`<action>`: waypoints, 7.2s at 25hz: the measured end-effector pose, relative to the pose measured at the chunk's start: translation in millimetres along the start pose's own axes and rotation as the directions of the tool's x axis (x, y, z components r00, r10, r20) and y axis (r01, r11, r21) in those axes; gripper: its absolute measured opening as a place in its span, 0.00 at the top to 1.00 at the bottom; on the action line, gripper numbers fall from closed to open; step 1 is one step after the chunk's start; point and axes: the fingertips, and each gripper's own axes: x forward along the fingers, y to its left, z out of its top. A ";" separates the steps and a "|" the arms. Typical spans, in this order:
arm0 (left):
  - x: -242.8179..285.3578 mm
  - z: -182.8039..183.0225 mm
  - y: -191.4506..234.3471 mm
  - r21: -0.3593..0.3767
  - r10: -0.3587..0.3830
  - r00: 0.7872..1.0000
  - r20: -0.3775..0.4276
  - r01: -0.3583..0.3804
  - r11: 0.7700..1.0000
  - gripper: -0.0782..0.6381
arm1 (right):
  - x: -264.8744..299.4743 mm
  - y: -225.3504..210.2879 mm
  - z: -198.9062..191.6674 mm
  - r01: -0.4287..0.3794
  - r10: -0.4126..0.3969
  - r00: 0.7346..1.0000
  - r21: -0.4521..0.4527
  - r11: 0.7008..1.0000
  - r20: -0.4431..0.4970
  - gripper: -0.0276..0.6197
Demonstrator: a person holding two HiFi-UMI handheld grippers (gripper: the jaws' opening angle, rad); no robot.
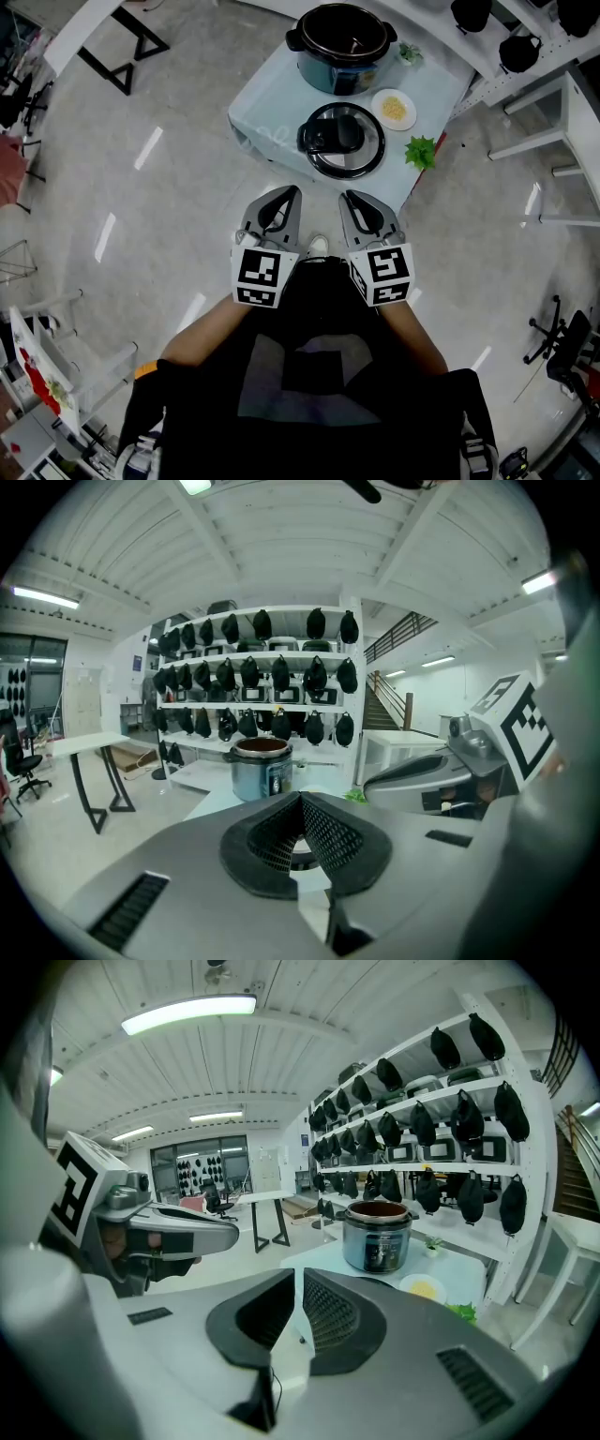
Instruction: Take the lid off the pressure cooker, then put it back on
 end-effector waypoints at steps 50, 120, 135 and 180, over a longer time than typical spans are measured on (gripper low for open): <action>146.6 43.0 131.4 0.155 -0.562 0.819 -0.113 0.574 0.804 0.88 | 123.2 -68.3 26.7 0.622 -0.593 0.783 0.247 0.743 -0.187 0.68; 225.4 55.3 158.1 0.129 -0.450 0.883 -0.136 0.466 0.875 0.88 | 173.8 -131.9 10.7 0.386 -0.349 0.907 0.131 0.913 -0.237 0.51; 224.2 91.3 202.4 0.070 -0.313 0.949 -0.047 0.315 0.946 0.88 | 179.6 -161.9 137.8 0.194 -0.198 0.976 -0.045 0.980 -0.089 0.51; 249.0 104.2 251.3 -0.054 0.155 0.981 -0.120 -0.163 0.985 0.88 | 371.9 -263.1 186.9 -0.323 0.279 0.927 -0.158 0.933 -0.252 0.51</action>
